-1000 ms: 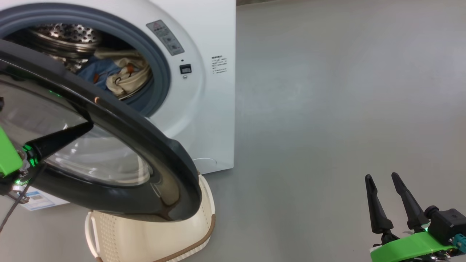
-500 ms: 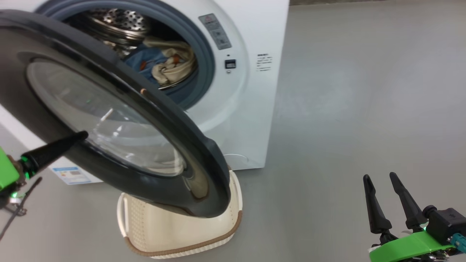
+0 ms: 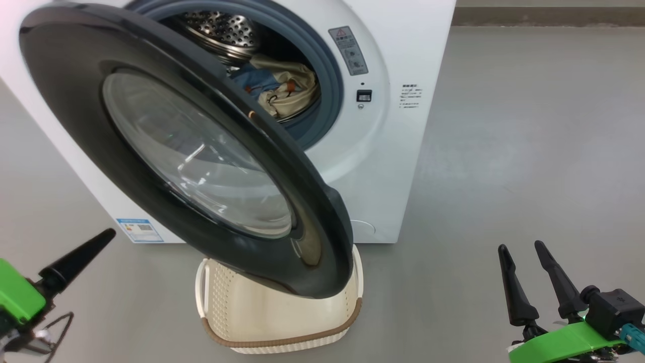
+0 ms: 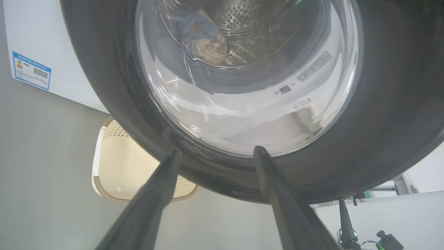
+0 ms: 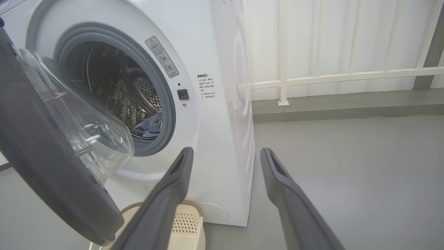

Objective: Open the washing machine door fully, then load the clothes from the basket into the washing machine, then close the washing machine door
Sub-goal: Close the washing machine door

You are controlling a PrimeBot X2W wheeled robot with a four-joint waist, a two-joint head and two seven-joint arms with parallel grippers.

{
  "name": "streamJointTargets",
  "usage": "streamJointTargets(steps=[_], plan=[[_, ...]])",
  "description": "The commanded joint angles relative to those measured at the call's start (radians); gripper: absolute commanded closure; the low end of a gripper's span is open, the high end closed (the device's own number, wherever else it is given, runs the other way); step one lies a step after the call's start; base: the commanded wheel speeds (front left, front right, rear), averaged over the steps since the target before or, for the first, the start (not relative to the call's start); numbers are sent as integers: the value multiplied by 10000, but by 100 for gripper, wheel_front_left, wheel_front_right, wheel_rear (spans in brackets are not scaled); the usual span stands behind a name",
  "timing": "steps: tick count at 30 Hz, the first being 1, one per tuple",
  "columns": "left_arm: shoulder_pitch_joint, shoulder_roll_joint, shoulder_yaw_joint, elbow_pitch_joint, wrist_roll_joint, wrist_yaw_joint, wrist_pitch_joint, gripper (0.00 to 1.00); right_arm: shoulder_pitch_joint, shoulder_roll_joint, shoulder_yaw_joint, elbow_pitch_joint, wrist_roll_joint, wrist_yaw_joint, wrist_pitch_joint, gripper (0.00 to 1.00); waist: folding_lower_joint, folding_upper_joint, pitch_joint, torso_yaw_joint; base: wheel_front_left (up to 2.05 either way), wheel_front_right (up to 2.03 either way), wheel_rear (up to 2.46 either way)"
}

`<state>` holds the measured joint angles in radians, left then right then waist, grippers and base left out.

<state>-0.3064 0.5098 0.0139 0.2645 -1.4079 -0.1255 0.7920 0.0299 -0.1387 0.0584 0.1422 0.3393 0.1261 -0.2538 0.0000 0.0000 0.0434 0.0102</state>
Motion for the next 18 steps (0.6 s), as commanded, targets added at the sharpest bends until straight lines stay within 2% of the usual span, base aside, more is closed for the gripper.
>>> streamJointTargets(steps=[1, 3, 8, 18], plan=[[10, 319, 400, -255, 301, -52, -782, 0, -260, -223, 194, -205, -63, 46, -80, 0, 0, 0, -35, 125, 0, 0, 0], [127, 303, 338, -287, 457, -52, -1171, 0, -261, -226, 206, -203, -59, 46, -80, 0, 0, 0, -29, 155, 0, 0, 0], [731, -27, -165, -177, 1015, -52, -3264, 0, -242, -223, 232, -188, -57, 46, -80, 0, 0, 0, -49, 320, 0, 0, 0], [1439, -520, -2022, 51, 1823, -52, -7383, 0, -306, -212, 288, -175, -63, 46, -80, 0, 0, 0, 12, 601, 0, 0, 0]])
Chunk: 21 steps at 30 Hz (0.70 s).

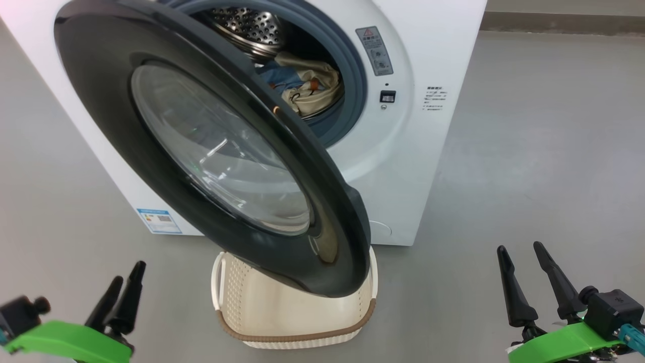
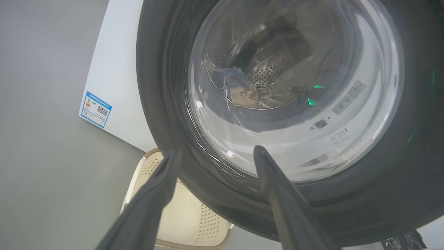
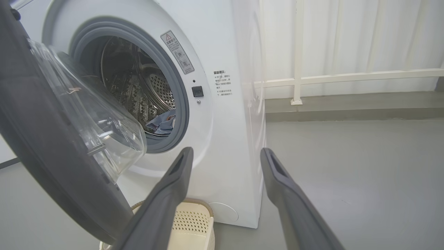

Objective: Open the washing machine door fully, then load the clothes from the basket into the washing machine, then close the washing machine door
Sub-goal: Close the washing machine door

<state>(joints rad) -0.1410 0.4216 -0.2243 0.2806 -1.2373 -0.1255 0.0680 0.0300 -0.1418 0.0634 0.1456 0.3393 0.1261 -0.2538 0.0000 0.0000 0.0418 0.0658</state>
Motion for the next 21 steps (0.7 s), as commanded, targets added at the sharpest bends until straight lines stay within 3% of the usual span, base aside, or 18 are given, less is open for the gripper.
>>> streamJointTargets(steps=[1, 7, 12, 21], plan=[[-203, 278, 172, -67, 99, -52, -526, 0, -324, -182, 258, -205, -65, 46, -80, 0, 0, 0, 37, 68, 0, 0, 0], [-304, 316, -996, 651, 877, -52, -2744, 0, -457, -151, 313, -168, -79, 46, -80, 0, 0, 0, 93, 202, 0, 0, 0], [-453, 310, -1322, 1268, 1418, -52, -3262, 0, -513, -154, 339, -129, -67, 46, -80, 0, 0, 0, 64, 285, 0, 0, 0], [20, -607, 804, 1020, 4908, -52, -3295, 0, -518, -169, 340, -109, -51, 46, -80, 0, 0, 0, -4, 431, 0, 0, 0]])
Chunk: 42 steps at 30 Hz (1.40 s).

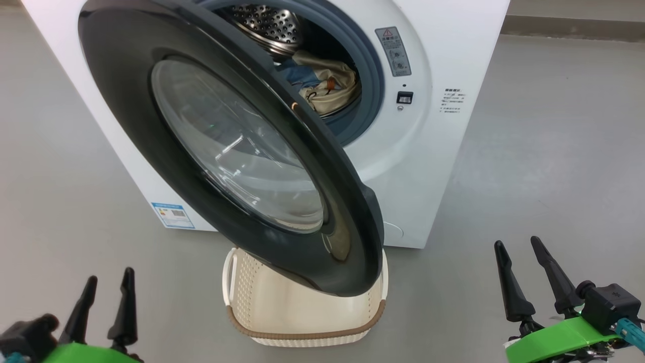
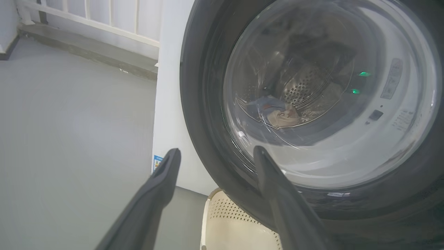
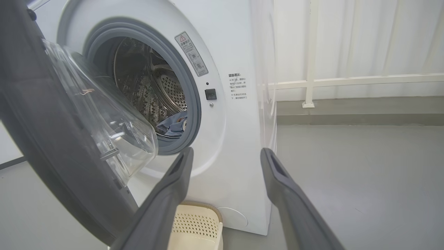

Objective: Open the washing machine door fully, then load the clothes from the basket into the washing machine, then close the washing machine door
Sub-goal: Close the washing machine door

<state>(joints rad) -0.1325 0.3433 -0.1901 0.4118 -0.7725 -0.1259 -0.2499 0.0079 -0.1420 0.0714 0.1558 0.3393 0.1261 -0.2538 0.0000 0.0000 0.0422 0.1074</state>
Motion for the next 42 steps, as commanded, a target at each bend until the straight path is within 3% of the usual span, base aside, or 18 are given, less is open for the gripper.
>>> streamJointTargets(steps=[1, 7, 12, 26, 28, 29, 30, 37, 42], plan=[[33, 87, 619, -357, 772, -48, -116, 0, -297, -171, 263, -208, -50, 46, -80, 0, 0, 0, -10, 27, 0, 0, 0], [602, -761, 1760, -857, 3368, -48, -117, 0, -338, -179, 275, -186, -47, 46, -80, 0, 0, 0, 8, 78, 0, 0, 0], [926, -1288, 2297, -1089, 4378, -48, -117, 0, -351, -179, 273, -179, -45, 46, -80, 0, 0, 0, 5, 118, 0, 0, 0], [1153, -1692, 2486, -1218, 4955, -48, -118, 0, -366, -156, 313, -113, -33, 46, -80, 0, 0, 0, -106, 222, 0, 0, 0], [1163, -1707, 2448, -1259, 4959, -48, -118, 0, -375, -140, 310, -88, -15, 46, -80, 60, 0, 0, -121, 234, 0, 0, 0], [1166, -1714, 2424, -1278, 4963, -48, -118, 0, -404, -133, 308, -47, -3, 46, -80, 85, 0, 0, -130, 241, 0, 0, 0], [1168, -1721, 2400, -1297, 4967, -48, -118, 0, -451, -125, 305, 7, 6, 46, -80, 100, 0, 0, -141, 249, 0, 0, 0], [1199, -1825, 2242, -1372, 4982, -48, -118, 0, -1285, 3, 562, 53, 106, 46, -80, 100, 0, 0, -217, 351, 0, 0, 0], [1186, -1907, 2098, -1438, 4953, -48, -118, 0, -2316, 131, 998, -800, 150, 46, -80, 100, 0, 0, -303, 574, 0, 0, 0]])
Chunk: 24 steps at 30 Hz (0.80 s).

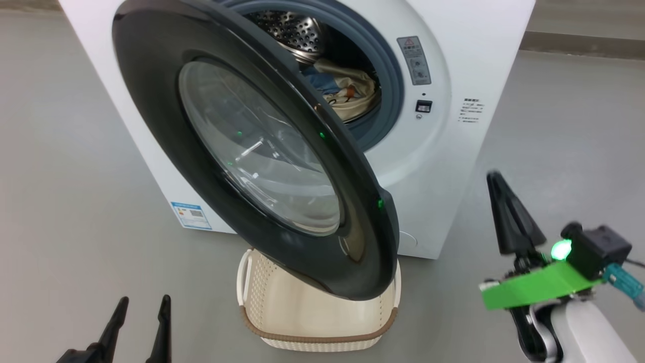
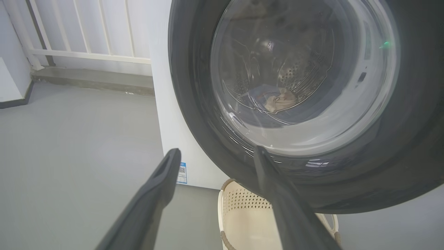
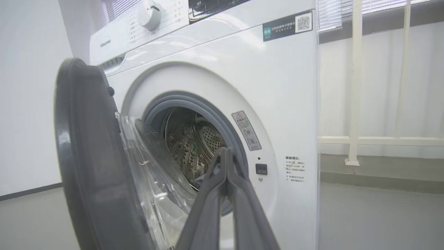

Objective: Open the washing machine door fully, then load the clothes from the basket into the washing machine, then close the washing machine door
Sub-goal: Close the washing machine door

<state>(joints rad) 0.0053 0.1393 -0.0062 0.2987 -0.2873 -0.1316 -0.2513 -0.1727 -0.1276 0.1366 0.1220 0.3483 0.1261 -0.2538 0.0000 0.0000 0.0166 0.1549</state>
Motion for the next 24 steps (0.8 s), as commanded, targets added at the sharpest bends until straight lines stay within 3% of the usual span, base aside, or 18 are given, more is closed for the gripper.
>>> streamJointTargets(steps=[1, 8, 13, 24], plan=[[-190, 127, 231, -317, 97, 10, -105, 0, -642, 11, 481, -686, 78, 46, -80, 100, 0, 0, -67, 152, 0, 0, 0], [-151, 100, 135, -405, 110, 10, -105, 0, -1083, 43, 2107, -2235, 258, 46, -80, 100, 0, 0, -192, 535, 0, 0, 0], [-87, 49, 137, -461, 130, 10, -105, 0, -994, 44, 3137, -2614, 324, 46, -80, 100, 0, 0, -234, 687, 0, 0, 0], [33, -77, 173, -458, 93, 10, -105, 0, -136, 124, 4404, -1140, 783, 46, -80, 100, 0, 0, -202, 837, 0, 0, 0]])
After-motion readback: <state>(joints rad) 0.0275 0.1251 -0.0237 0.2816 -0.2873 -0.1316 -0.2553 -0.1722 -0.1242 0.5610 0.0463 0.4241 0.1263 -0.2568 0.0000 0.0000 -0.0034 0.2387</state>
